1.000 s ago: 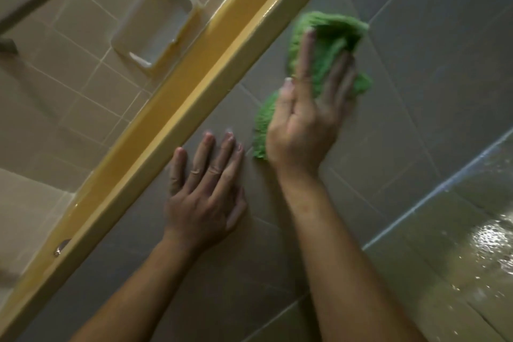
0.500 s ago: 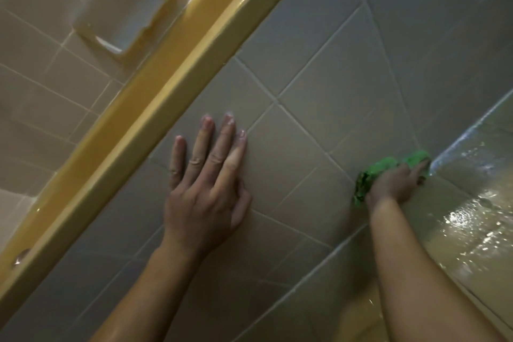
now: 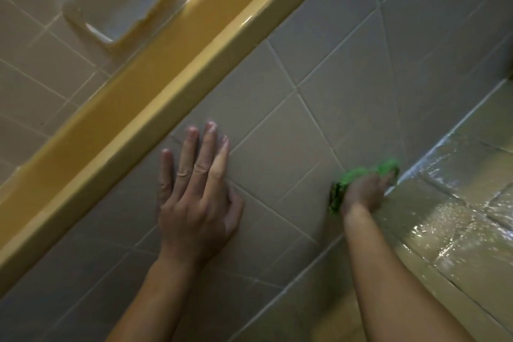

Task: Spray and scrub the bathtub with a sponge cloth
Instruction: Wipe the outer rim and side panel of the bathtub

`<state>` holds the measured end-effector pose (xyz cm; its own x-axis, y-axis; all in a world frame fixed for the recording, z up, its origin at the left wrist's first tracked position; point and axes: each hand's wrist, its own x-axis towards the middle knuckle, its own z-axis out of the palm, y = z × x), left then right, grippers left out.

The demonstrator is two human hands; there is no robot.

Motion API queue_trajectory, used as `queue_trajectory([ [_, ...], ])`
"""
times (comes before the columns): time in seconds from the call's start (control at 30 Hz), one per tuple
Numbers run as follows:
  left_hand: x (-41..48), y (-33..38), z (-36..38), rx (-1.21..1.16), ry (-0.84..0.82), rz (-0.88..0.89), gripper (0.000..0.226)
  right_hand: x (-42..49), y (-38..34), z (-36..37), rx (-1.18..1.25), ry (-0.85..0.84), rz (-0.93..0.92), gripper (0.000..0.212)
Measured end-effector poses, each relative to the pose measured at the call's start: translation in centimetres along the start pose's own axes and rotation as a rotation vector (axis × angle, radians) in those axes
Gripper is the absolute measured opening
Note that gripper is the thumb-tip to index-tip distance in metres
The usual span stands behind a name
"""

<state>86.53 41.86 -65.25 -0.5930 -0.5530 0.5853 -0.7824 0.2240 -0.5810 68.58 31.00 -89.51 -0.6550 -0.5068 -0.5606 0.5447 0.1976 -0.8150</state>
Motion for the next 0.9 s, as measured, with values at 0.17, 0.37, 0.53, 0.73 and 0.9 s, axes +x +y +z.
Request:
queue_trajectory([
  [0.17,-0.5,-0.8,-0.4,0.017,0.111,-0.038,0.065,-5.1,-3.5,1.6,-0.015,0.012,-0.223,0.062],
  [0.37,-0.2,-1.5,-0.6,-0.088,0.203,-0.008,0.052,-15.3,-5.0,3.3,0.010,-0.032,-0.975,0.056],
  [0.53,-0.9,-2.4,-1.2,-0.097,0.204,-0.037,0.053,-7.4,5.7,0.4,-0.146,-0.031,-0.134,0.052],
  [0.73,-2.2,-3.4,-1.7,-0.083,0.209,-0.025,0.052,-10.4,4.0,1.0,-0.062,0.013,-0.039,0.052],
  [0.9,-1.7,-2.8,-1.5,-0.077,0.206,-0.063,0.054,-18.9,5.6,2.0,-0.053,-0.002,-0.532,0.060],
])
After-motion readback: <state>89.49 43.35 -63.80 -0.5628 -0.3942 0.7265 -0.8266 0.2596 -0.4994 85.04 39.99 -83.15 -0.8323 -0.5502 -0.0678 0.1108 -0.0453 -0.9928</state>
